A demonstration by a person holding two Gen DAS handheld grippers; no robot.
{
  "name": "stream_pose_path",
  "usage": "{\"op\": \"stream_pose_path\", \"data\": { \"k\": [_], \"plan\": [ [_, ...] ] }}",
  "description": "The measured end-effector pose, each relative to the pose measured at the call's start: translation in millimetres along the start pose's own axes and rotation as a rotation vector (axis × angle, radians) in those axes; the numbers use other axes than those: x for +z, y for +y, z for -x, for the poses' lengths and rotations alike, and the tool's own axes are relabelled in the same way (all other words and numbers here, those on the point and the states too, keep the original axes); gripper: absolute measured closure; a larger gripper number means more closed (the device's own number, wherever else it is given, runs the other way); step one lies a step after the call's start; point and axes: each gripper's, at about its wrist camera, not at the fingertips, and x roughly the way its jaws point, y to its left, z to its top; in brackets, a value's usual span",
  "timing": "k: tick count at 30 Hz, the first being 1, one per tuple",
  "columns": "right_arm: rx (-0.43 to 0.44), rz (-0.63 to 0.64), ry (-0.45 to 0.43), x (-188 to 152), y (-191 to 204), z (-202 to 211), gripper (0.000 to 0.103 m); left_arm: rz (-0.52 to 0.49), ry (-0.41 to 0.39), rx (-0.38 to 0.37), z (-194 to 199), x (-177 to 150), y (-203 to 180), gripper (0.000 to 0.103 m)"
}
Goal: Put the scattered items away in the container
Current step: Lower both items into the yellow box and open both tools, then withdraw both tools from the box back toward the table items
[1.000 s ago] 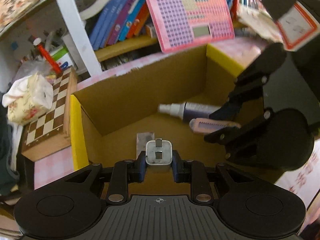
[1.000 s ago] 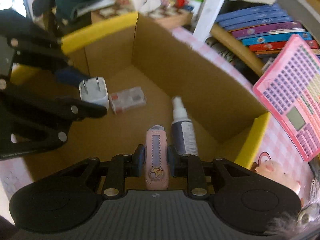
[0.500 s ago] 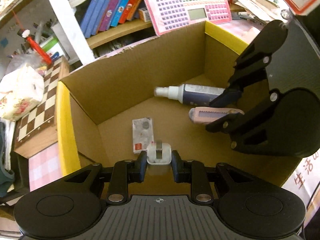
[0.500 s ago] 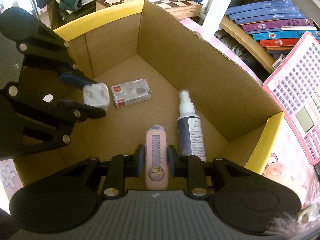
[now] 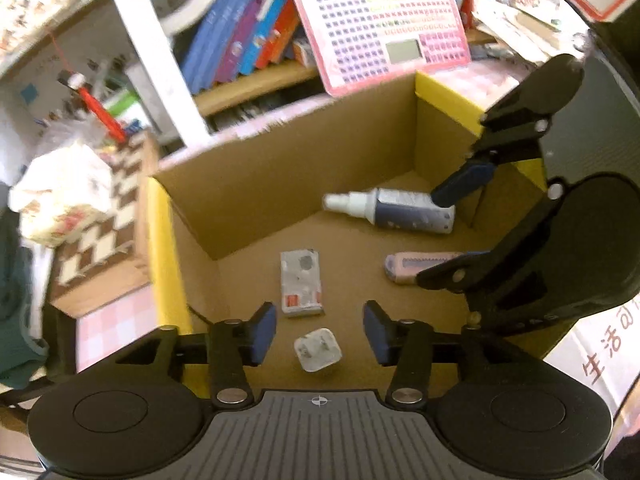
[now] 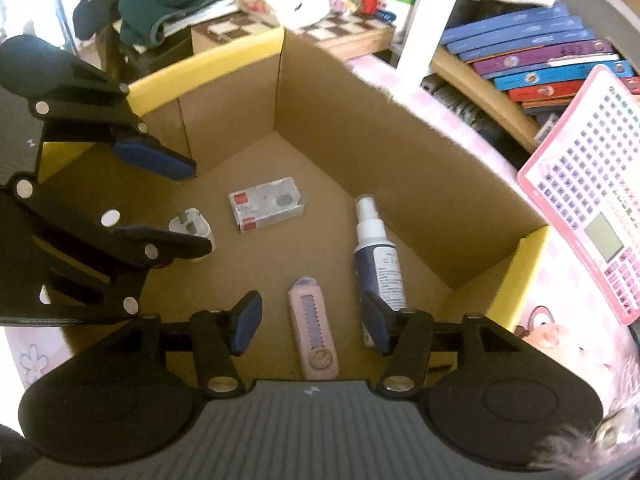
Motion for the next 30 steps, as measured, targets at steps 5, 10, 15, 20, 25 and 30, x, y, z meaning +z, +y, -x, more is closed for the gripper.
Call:
{"op": "stream_pose_path", "data": {
  "k": [5, 10, 15, 20, 25, 30],
  "plan": [
    [-0.036, -0.066, -0.094, -4, 0, 34, 0.044, 0.014, -0.085, -0.015, 31, -4, -1, 0.035],
    [-0.082, -0.164, -0.211, -14, 3, 81, 0.043, 0.022, -0.174, 0.010, 67, -12, -9, 0.030],
    [-0.099, -0.256, -0.290, -37, 12, 122, 0.041, 0.083, -0.247, 0.011, 103, -25, -14, 0.029],
    [-0.127, -0.307, -0.328, -62, 27, 148, 0.039, 0.116, -0.302, 0.023, 133, -42, -24, 0.021],
    [-0.162, -0.343, -0.341, -88, 47, 162, 0.037, 0.179, -0.306, 0.014, 148, -65, -33, 0.019],
    [-0.208, -0.351, -0.336, -111, 70, 164, 0.031, 0.249, -0.283, 0.007, 153, -88, -40, 0.017]
  ]
}}
